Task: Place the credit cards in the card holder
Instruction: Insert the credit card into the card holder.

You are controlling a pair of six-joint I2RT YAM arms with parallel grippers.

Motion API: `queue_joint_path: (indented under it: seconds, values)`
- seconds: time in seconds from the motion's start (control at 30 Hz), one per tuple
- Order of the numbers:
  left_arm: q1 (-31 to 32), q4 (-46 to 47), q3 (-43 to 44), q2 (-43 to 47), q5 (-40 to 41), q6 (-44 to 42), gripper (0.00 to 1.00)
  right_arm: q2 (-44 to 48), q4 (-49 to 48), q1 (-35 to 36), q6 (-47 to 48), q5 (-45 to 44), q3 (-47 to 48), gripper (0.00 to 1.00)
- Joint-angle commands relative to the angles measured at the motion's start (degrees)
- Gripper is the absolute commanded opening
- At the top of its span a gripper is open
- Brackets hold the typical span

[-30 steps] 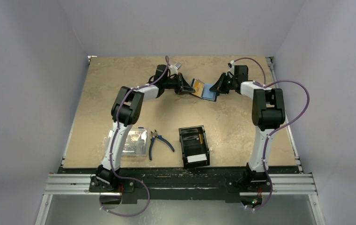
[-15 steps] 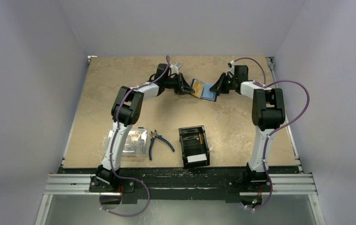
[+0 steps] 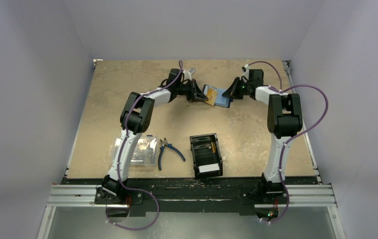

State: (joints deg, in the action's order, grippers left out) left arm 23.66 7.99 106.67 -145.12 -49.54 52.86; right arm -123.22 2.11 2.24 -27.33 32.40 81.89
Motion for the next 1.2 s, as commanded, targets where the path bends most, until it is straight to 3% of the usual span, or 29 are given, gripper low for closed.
queue_joint_path:
  seconds: [0.0, 1.17]
  values:
    - [-0.06, 0.34, 1.36, 0.32, 0.67, -1.23, 0.00, -2.29, 2.99, 0.30, 2.37, -2.87, 0.33, 0.00]
    - [-0.81, 6.65, -0.18, -0.37, -2.86, 3.08, 0.00, -2.92, 3.71, 0.32, 2.37, -2.52, 1.28, 0.00]
